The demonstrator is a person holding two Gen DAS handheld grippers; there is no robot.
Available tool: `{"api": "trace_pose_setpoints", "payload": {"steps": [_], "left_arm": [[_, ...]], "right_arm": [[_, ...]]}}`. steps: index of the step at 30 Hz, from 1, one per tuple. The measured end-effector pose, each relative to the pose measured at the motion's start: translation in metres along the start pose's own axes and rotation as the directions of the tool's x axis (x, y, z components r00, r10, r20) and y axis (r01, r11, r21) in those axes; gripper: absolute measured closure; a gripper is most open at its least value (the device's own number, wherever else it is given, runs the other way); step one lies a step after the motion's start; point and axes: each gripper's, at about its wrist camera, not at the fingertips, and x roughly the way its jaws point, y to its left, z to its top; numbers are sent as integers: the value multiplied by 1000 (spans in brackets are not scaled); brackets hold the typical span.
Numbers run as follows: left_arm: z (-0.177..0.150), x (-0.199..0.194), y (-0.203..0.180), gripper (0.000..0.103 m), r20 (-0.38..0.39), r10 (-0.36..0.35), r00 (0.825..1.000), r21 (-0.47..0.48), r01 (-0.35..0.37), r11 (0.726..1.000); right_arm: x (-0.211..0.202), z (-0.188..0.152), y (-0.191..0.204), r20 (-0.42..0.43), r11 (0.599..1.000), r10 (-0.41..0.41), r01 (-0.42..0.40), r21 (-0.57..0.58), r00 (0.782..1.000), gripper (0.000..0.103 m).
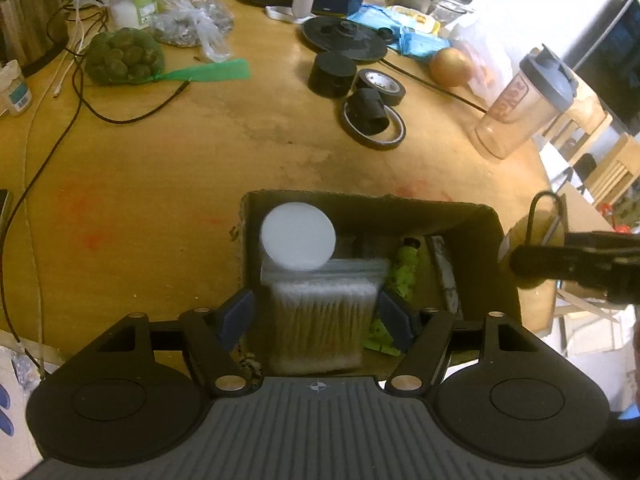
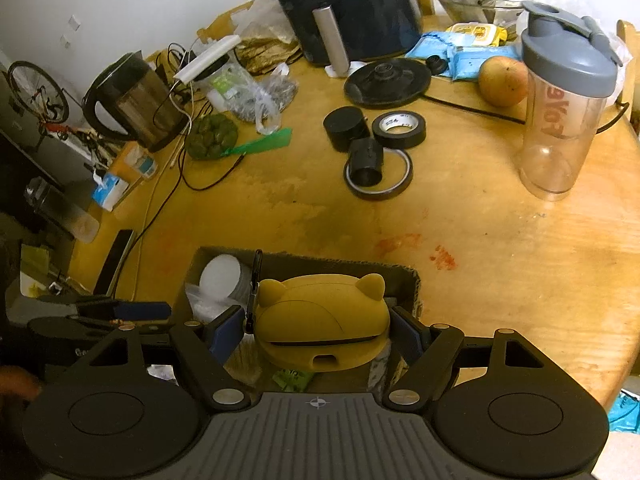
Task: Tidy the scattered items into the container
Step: 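Carry the swab bag with the left tool while the right tool carries the bear holder to the box, then open both tools to drop the swab bag and bear holder into the box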
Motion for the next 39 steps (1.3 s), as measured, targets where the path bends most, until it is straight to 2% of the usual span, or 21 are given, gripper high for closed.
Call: {"api": "trace_pose_setpoints", "payload": {"steps": [11,13,15,25,39], "left_arm": [[5,-5,8,34,22,21,1000,-22,-20,1000],[6,-4,9,34,22,23,999,-26,-23,999],[7,-4,10,34,24,25,999,-29,-24,999],[10,-3,8,34,29,24,999,-27,-23,999],[24,-1,3,34,49,28,998,-13,-27,1000]], "right_arm": [[13,-4,7,-80,1000,-24,23,-11,997,22],[13,-3,4,-75,1000,-22,22,2,997,18],[11,-2,3,-61,999,-30,31,14,998,6],[11,1,-3,-57,999,-36,38,32,998,0],[5,8,-12,-6,996,-72,72,59,997,0]]}}
